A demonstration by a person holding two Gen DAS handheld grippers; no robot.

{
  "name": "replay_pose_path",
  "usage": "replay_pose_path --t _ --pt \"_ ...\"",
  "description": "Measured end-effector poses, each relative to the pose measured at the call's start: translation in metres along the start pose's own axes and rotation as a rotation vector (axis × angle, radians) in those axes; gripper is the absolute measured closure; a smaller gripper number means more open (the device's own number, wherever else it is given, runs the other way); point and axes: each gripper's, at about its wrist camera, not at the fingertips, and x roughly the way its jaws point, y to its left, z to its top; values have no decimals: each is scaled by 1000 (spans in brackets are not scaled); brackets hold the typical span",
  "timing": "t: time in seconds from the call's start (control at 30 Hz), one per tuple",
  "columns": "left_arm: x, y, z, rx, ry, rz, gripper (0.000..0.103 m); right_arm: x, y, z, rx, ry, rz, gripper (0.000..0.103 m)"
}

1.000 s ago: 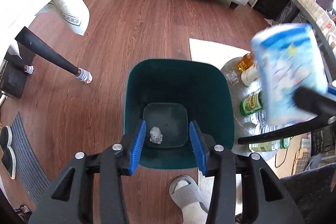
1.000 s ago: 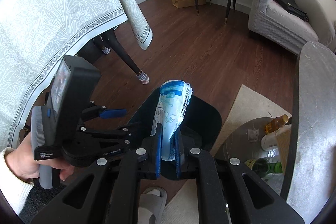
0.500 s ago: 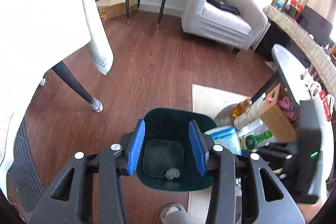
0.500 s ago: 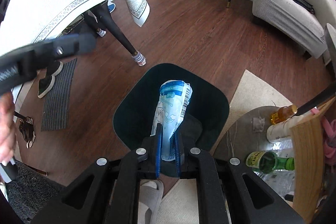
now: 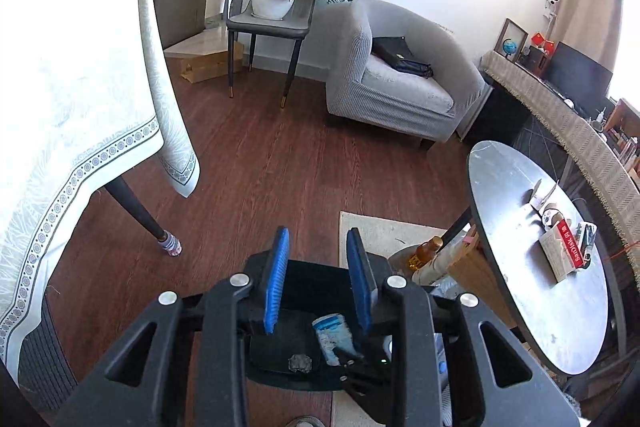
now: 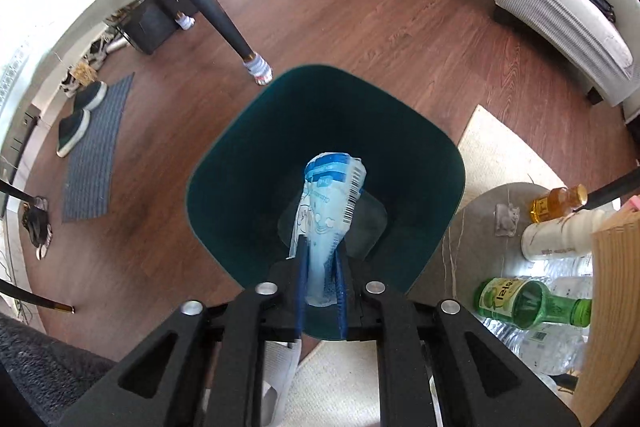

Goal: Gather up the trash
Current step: 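Open the right gripper over the bin to drop the wipe pack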

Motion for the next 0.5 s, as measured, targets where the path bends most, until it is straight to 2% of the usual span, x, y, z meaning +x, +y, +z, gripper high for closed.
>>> replay_pose_path --t 0.1,0.27,0.5 --pt "-10 -6 6 7 -31 -13 72 1 2 -1 -18 -25 -13 68" --pt "-28 -11 12 9 -82 -24 72 -9 0 -3 -41 -58 -5 68" --pt "-43 -13 20 0 -123 -24 72 -50 5 -6 -83 -139 20 68"
